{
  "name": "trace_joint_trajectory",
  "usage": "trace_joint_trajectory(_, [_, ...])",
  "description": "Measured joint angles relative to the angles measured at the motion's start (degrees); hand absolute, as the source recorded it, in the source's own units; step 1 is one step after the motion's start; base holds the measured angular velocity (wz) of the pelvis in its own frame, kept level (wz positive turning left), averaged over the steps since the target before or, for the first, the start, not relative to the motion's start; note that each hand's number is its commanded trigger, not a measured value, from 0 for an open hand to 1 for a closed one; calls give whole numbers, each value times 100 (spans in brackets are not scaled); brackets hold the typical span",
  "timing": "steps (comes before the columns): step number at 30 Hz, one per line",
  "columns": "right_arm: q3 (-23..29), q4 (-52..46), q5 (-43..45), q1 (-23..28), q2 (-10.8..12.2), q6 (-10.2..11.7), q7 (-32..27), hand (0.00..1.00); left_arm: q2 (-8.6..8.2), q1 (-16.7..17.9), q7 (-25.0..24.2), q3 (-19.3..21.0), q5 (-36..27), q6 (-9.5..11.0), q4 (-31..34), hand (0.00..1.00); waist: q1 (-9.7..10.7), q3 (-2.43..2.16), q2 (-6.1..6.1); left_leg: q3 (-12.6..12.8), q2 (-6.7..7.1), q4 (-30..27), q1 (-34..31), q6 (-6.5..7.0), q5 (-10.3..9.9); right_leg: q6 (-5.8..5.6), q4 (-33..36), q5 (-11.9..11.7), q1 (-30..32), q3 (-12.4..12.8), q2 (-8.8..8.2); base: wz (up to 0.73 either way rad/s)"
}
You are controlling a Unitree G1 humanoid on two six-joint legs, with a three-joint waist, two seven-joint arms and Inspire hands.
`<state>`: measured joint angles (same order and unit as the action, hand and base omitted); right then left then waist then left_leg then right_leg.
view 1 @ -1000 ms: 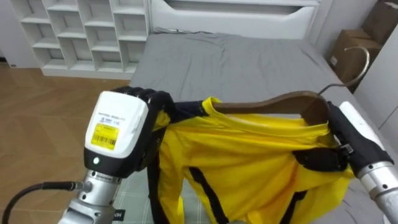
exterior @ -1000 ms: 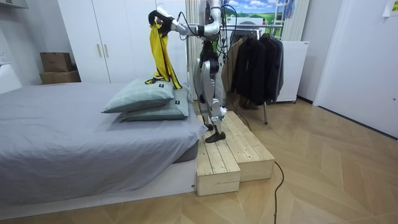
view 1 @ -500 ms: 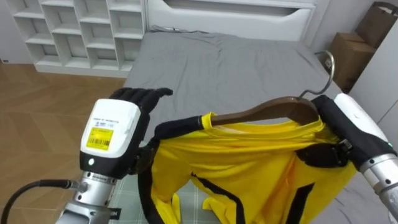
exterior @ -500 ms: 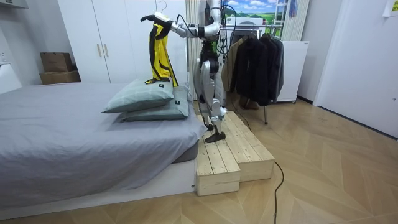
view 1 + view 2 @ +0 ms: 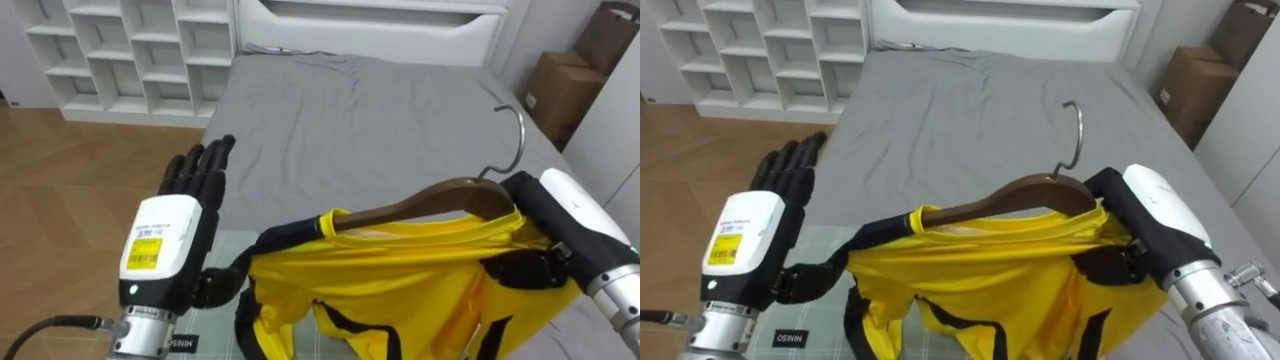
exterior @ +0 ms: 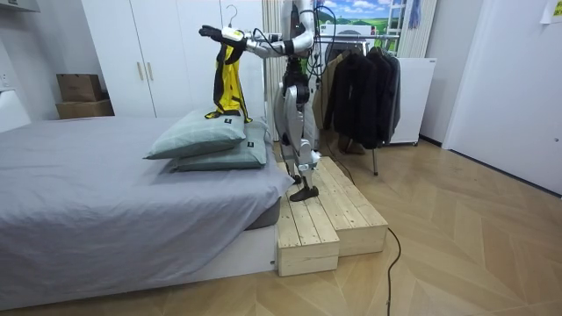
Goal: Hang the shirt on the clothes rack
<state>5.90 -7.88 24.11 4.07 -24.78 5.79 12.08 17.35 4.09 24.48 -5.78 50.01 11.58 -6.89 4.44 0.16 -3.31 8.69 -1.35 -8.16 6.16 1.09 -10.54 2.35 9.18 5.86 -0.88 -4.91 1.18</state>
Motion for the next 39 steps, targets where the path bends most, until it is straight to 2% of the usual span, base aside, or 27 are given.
trace_joint_trajectory(7, [0,-1,-161,6,0,-66,159,100,-97,61,-11,12,-99,-8,-231,0,-21,-6,-3,29,-4,-5,-46,0,1,6,1,-7,53,17,-1,-2])
trace_joint_trajectory(10, [-7,15,-148,23,0,-73,175,100,-126,64,57,11,-137,20,-564,0,-71,-4,-5,69,-14,6,10,0,1,6,11,-7,29,49,-1,-8])
trace_joint_trajectory(13, [-7,45,-148,179,13,-94,175,100,-215,87,86,18,-798,64,-1078,0,-121,13,-39,60,-17,70,151,-1,1,1,34,5,-70,54,7,-5])
trace_joint_trajectory(15, [-8,116,-151,181,45,-93,179,100,-316,49,101,85,-1224,163,-1423,0,-161,51,-99,105,-11,78,123,0,0,-10,28,11,-17,143,9,-8])
trace_joint_trajectory(17, [-10,229,-167,185,62,-93,179,100,-358,53,103,108,-1385,252,-1700,0,-210,60,-117,133,-16,78,124,19,-12,-17,36,7,-14,164,11,-6])
trace_joint_trajectory(23, [-24,297,-139,386,125,-84,183,100,-475,58,248,138,-1618,521,-2445,0,-445,48,-117,210,-11,78,149,45,-32,-46,45,-15,-2,185,-4,-7])
trace_joint_trajectory(25, [-4,296,-132,435,149,-131,183,100,-508,99,258,210,-1618,443,-2696,0,-472,41,-108,223,-9,79,152,51,-36,-48,50,-16,5,211,-5,-6])
trace_joint_trajectory(27, [117,275,-187,443,164,-198,181,100,-508,317,254,711,-1683,218,-3211,0,-450,16,-79,237,-15,77,147,59,-47,-48,47,-16,15,234,2,-9])
trace_joint_trajectory(30, [389,281,-230,496,226,-331,157,100,-492,419,254,1190,-1937,-24,-3939,0,-475,-2,-49,228,-21,72,147,65,-71,-49,51,-16,7,221,2,2])
trace_joint_trajectory(33, [441,303,-301,498,256,-387,158,100,-484,588,254,1480,-2132,-185,-4508,0,-482,-21,-16,233,-18,75,154,77,-88,-59,58,-13,-15,232,-1,0])
trace_joint_trajectory(39, [436,309,-430,496,395,-555,156,100,-486,917,238,1583,-2539,-414,-5040,0,-490,-8,-10,251,-10,70,210,85,-128,-81,65,-5,-76,171,-17,0])
